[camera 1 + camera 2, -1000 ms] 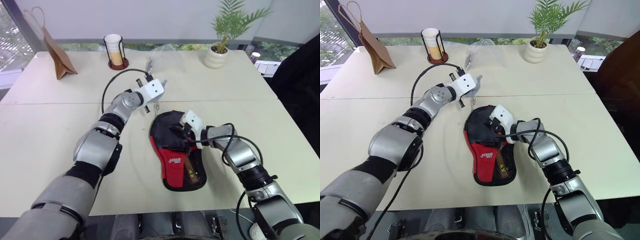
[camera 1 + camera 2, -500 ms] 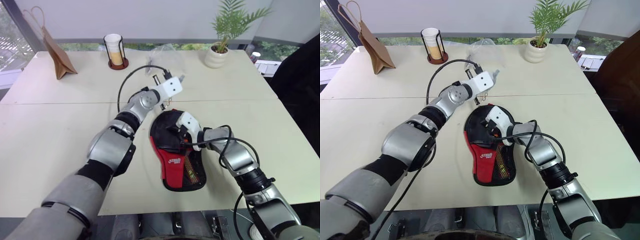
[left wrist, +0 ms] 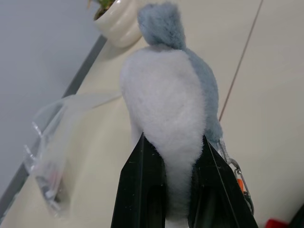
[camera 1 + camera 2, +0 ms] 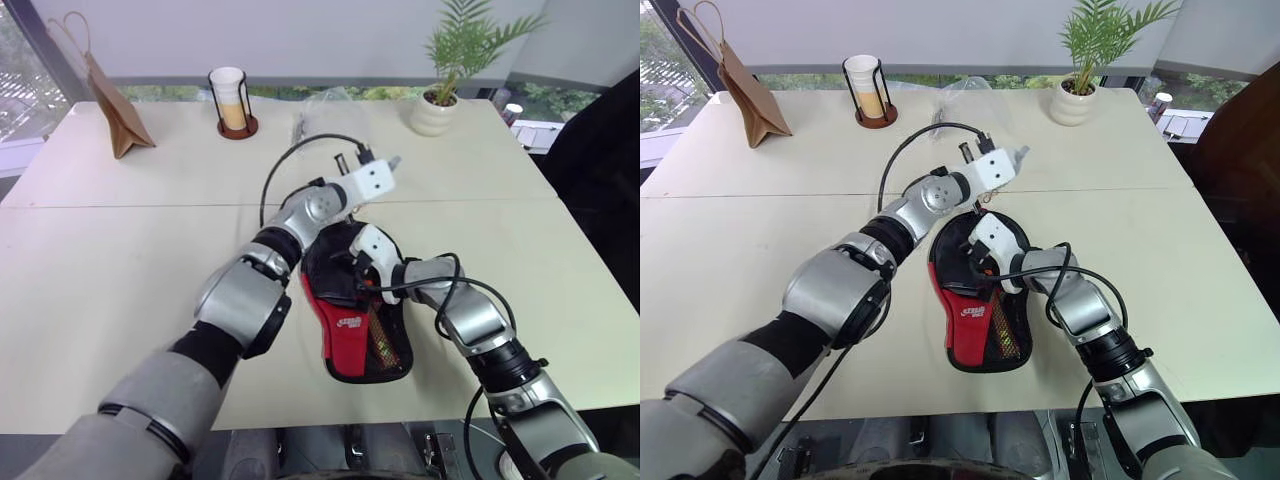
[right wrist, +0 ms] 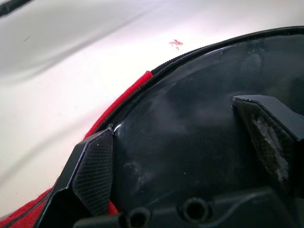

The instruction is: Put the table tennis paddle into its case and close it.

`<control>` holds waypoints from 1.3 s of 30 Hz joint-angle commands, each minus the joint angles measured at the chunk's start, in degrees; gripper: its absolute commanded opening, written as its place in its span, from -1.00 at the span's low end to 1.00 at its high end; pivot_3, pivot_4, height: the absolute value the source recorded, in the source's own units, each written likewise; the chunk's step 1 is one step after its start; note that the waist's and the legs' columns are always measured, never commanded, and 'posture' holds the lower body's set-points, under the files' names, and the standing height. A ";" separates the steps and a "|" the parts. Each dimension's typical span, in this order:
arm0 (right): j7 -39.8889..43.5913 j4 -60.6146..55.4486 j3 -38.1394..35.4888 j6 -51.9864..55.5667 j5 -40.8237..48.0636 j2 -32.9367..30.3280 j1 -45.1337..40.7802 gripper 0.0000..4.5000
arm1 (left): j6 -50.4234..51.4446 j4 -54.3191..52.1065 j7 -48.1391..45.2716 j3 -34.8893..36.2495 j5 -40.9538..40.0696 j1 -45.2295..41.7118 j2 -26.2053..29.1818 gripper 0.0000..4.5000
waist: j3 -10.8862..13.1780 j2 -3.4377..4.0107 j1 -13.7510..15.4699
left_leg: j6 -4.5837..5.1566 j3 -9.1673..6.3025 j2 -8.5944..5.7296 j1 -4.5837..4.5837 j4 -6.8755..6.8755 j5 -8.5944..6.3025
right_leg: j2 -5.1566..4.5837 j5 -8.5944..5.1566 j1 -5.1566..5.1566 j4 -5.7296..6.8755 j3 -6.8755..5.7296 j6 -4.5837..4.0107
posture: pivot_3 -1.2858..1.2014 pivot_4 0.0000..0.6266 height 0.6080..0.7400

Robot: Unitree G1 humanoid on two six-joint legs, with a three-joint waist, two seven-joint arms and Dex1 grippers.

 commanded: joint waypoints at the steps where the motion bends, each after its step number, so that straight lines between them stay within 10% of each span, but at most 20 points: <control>1: 0.25 3.62 7.22 4.55 -3.02 -0.26 4.69 1.00 | -2.10 -1.90 0.30 1.15 -0.94 -2.59 -1.55 -0.99 | 0.00 0.00 0.02 | 0.00 0.00 0.00 0.00 0.00 0.00 | 0.00 0.00 0.00 0.00 0.00 0.00 | 0.03 -0.52 0.91; 28: -0.91 4.34 6.65 3.97 -3.31 -0.80 4.58 1.00 | -4.40 -3.05 -22.19 9.81 -11.57 -1.80 -8.35 -0.99 | -0.02 0.03 0.19 | 0.00 -0.01 -0.01 -0.08 0.00 0.00 | -0.02 -0.02 -0.06 -0.04 -0.01 -0.03 | 0.03 -0.52 0.91; 37: 0.23 7.99 6.28 1.27 -3.96 -1.29 2.65 1.00 | -4.38 -3.57 -27.55 11.41 -13.25 -1.87 -4.95 0.98 | -0.05 0.08 -0.07 | 0.01 -0.02 -0.01 -0.06 0.00 0.00 | -0.01 -0.02 -0.04 -0.04 -0.02 -0.04 | 0.03 -0.52 0.91; 39: 0.53 9.05 6.08 0.43 -4.05 -1.54 2.20 1.00 | -5.12 -3.75 -27.54 11.49 -13.28 -1.92 -3.79 0.99 | -0.06 0.09 -0.11 | 0.01 -0.02 -0.01 -0.06 0.00 0.00 | -0.01 -0.02 -0.04 -0.03 -0.01 -0.04 | 0.03 -0.52 0.91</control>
